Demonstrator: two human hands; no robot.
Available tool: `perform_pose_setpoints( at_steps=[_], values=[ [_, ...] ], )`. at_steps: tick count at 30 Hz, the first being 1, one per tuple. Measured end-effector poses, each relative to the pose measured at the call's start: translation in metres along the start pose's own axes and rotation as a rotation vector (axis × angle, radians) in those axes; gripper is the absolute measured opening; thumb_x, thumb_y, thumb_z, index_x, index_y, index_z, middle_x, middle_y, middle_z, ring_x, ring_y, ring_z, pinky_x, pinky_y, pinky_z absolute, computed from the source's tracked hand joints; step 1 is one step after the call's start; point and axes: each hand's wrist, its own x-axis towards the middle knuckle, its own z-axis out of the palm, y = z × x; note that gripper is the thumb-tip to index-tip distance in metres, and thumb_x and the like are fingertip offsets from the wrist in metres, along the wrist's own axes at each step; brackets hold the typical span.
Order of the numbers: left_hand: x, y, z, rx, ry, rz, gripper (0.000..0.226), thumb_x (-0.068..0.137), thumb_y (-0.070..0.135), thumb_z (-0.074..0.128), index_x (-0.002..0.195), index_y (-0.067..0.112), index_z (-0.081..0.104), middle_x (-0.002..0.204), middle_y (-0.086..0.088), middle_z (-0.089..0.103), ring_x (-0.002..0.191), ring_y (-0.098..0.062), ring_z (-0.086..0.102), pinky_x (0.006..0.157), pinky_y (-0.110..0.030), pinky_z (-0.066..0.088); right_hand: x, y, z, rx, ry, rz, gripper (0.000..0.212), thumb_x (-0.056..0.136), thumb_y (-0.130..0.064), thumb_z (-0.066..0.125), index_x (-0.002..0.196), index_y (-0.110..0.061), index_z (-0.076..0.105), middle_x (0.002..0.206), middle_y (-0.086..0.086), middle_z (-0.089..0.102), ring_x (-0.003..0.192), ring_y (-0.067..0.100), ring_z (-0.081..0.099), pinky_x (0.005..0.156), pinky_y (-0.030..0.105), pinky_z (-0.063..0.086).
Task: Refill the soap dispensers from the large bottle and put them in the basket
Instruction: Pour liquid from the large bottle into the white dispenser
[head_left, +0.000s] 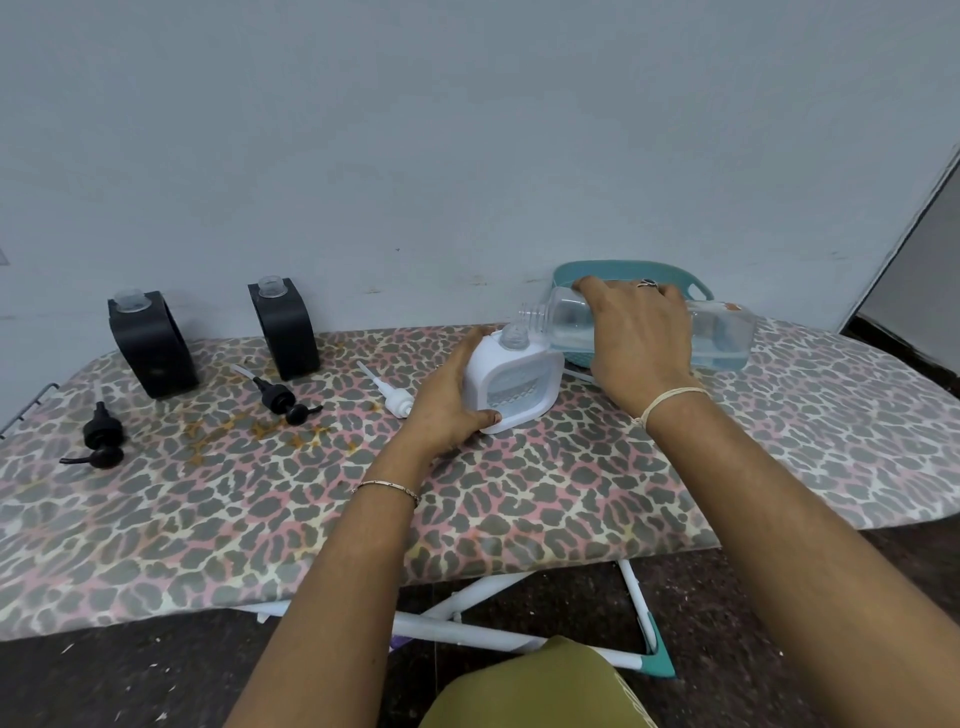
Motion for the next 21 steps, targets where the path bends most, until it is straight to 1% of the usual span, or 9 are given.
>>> perform_pose_setpoints(
  at_steps=[3, 6, 11, 14, 17, 19, 21],
  values=[
    [0.0007, -0.0003, 0.0001, 0.006, 0.003, 0.003, 0.104, 0.071, 0.007, 0.081, 0.149, 0.034, 0.018, 0.144, 0.0, 0.04, 0.123, -0.022, 0.046, 0.105, -0.041, 0.042, 0.0002, 0.0006, 0.0004, -0.004, 0.004, 0.002, 0.052, 0.078, 0.007, 0.058, 0.123, -0.02, 0.053, 0.098, 0.003, 0.067, 0.092, 0.028, 0.06, 0.087, 0.036, 0.037],
    [0.0008, -0.0004, 0.0003, 0.008, 0.002, 0.001, 0.104, 0.071, 0.007, 0.081, 0.149, 0.034, 0.018, 0.144, 0.0, 0.04, 0.122, -0.023, 0.047, 0.103, -0.044, 0.043, 0.0001, 0.0009, 0.0012, -0.002, 0.008, 0.003, 0.052, 0.078, 0.007, 0.058, 0.123, -0.019, 0.053, 0.098, 0.004, 0.067, 0.092, 0.029, 0.061, 0.088, 0.037, 0.037],
    [0.0018, -0.0024, 0.0011, 0.009, 0.003, 0.0, 0.105, 0.07, 0.008, 0.081, 0.149, 0.035, 0.017, 0.145, -0.001, 0.039, 0.124, -0.025, 0.046, 0.102, -0.047, 0.044, -0.0005, 0.0021, 0.0044, 0.009, 0.007, 0.01, 0.056, 0.073, 0.007, 0.06, 0.122, -0.019, 0.053, 0.096, 0.002, 0.067, 0.091, 0.028, 0.062, 0.087, 0.037, 0.038],
    [0.0025, -0.0029, 0.0009, 0.028, 0.008, 0.004, 0.105, 0.07, 0.008, 0.081, 0.149, 0.035, 0.017, 0.146, -0.001, 0.039, 0.125, -0.025, 0.046, 0.104, -0.045, 0.042, -0.0017, 0.0028, 0.0059, 0.026, 0.005, 0.014, 0.056, 0.071, 0.005, 0.06, 0.122, -0.019, 0.052, 0.095, 0.002, 0.066, 0.089, 0.028, 0.062, 0.083, 0.037, 0.037],
    [0.0025, -0.0019, 0.0008, 0.025, 0.005, 0.002, 0.105, 0.071, 0.007, 0.081, 0.149, 0.035, 0.017, 0.146, -0.002, 0.039, 0.124, -0.026, 0.046, 0.102, -0.046, 0.044, -0.0028, 0.0031, 0.007, 0.042, 0.007, 0.018, 0.057, 0.071, 0.004, 0.061, 0.122, -0.019, 0.051, 0.094, 0.002, 0.067, 0.087, 0.028, 0.062, 0.076, 0.035, 0.032],
    [0.0027, -0.0014, 0.0005, 0.032, 0.004, 0.012, 0.104, 0.071, 0.008, 0.081, 0.149, 0.033, 0.017, 0.147, -0.001, 0.038, 0.126, -0.024, 0.045, 0.106, -0.044, 0.041, -0.0027, 0.0038, 0.0078, 0.055, 0.007, 0.017, 0.058, 0.07, 0.004, 0.061, 0.123, -0.019, 0.05, 0.093, 0.002, 0.067, 0.086, 0.028, 0.063, 0.073, 0.034, 0.029],
    [0.0024, -0.0013, -0.0001, 0.036, 0.004, 0.019, 0.104, 0.071, 0.008, 0.08, 0.15, 0.032, 0.017, 0.147, -0.001, 0.039, 0.126, -0.024, 0.045, 0.106, -0.04, 0.04, -0.0028, 0.0044, 0.0087, 0.085, -0.001, 0.019, 0.059, 0.07, 0.003, 0.061, 0.124, -0.019, 0.05, 0.091, 0.001, 0.066, 0.085, 0.028, 0.062, 0.071, 0.033, 0.03]
  ],
)
